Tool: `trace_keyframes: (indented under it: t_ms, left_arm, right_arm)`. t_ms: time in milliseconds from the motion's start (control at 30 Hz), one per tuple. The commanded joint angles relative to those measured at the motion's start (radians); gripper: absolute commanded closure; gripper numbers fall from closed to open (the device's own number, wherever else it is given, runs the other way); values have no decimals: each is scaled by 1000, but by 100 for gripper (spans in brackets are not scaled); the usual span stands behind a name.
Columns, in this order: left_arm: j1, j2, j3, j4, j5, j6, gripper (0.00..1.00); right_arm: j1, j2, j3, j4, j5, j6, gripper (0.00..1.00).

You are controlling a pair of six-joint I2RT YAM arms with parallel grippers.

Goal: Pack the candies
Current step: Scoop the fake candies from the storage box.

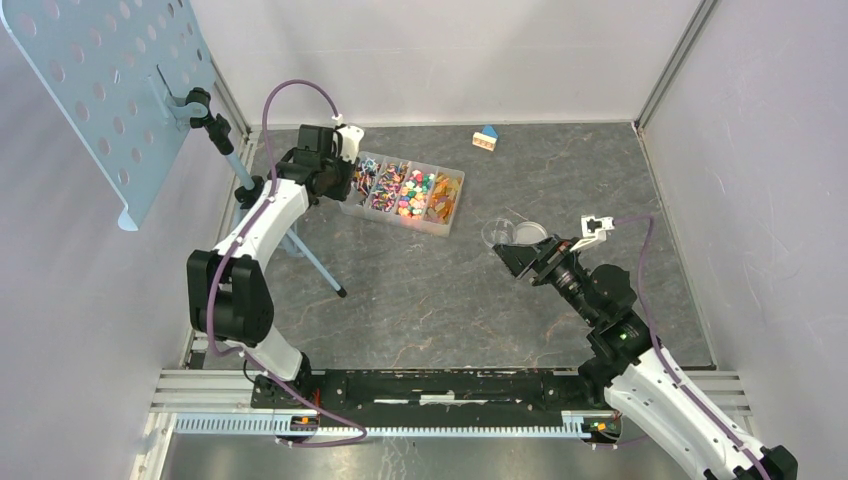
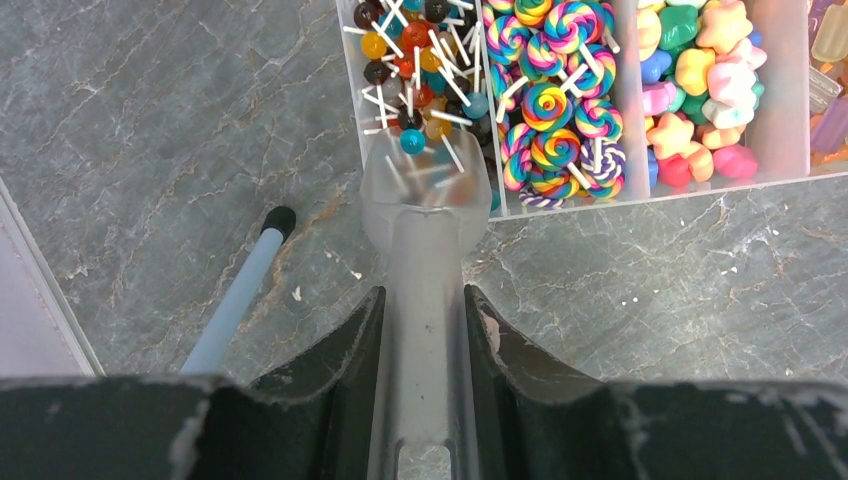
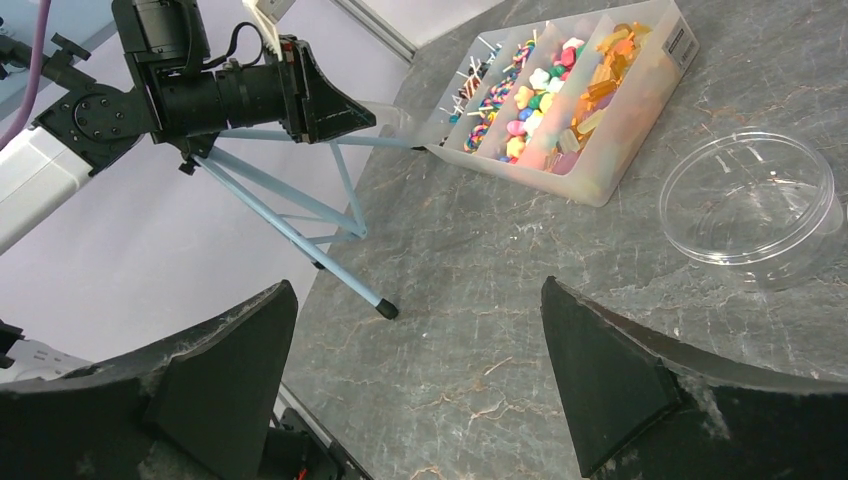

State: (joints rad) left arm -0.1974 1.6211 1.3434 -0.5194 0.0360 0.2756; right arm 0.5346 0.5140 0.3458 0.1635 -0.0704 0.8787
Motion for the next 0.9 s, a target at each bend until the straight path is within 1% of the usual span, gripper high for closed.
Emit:
trace_keyframes:
  t_ms: [0, 100, 267, 467, 667, 767, 867]
  left_arm:
    - [6, -2, 17, -17, -1, 28, 98]
    - [9, 18, 45, -38, 9, 29, 98]
    - [22, 19, 7, -9, 17, 20, 98]
    - [24, -16, -40, 24, 30, 0, 98]
    - [24, 43, 93, -55, 40, -1, 98]
    - [24, 63, 81, -37, 29, -2, 98]
    - [23, 62, 68, -52, 22, -18, 98]
  right_arm:
    - [-1, -9, 39, 36, -3, 5, 2]
    - [-1, -9, 37, 44, -2, 11, 2]
    - [-2, -1, 40, 56, -14, 18, 2]
    - [-1, -6, 36, 54, -13, 14, 2]
    - [-2, -9, 32, 59, -16, 23, 2]
    - [-1, -11, 29, 65, -18, 27, 2]
    - [-2, -15, 25, 64, -20, 28, 2]
